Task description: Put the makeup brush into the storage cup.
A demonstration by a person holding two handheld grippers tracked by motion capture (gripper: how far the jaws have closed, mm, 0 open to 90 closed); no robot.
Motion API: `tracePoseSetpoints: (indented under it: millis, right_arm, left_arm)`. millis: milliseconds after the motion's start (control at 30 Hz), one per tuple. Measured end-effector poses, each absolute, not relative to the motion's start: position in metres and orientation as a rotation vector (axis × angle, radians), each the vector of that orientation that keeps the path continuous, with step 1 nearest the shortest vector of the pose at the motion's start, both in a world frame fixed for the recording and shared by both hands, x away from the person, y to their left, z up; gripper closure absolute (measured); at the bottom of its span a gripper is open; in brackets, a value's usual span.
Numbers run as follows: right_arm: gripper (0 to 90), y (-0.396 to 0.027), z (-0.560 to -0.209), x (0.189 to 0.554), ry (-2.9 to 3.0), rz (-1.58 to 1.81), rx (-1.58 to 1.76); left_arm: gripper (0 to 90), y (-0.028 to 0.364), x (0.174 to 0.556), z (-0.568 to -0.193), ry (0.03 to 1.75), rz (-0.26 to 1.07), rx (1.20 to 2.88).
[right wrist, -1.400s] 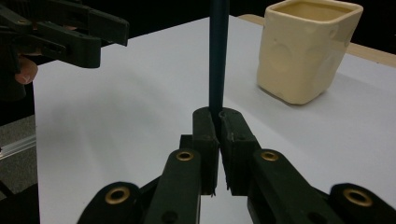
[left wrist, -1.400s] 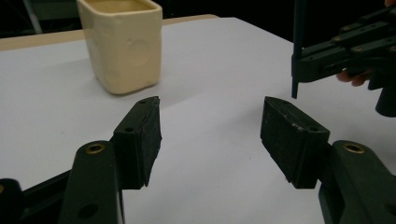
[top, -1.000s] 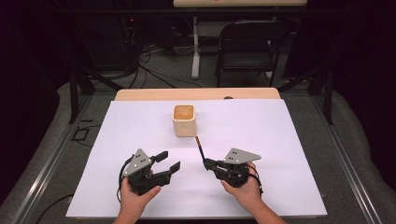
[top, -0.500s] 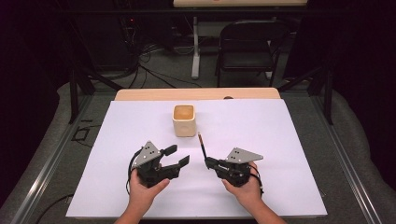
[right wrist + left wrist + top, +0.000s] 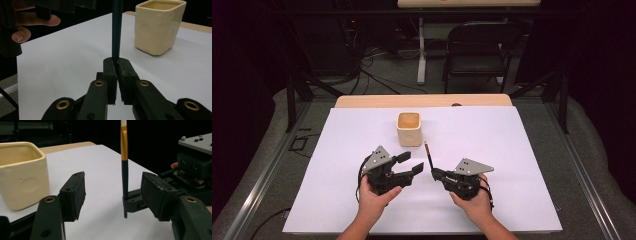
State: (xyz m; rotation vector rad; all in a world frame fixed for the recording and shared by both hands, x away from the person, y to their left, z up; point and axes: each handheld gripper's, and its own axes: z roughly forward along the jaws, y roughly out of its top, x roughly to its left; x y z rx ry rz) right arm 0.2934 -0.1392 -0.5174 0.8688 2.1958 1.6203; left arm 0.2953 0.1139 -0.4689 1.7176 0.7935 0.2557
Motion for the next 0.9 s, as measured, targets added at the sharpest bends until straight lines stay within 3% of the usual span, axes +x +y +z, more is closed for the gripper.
tracePoseSetpoints:
  millis: [900]
  right_arm:
    - [84.9, -0.139, -0.518, 0.293, 2.176, 1.64, 0.882]
  left_arm:
    - [38.4, 0.1, 0.306, -0.468, 0.787, 0.211, 1.684]
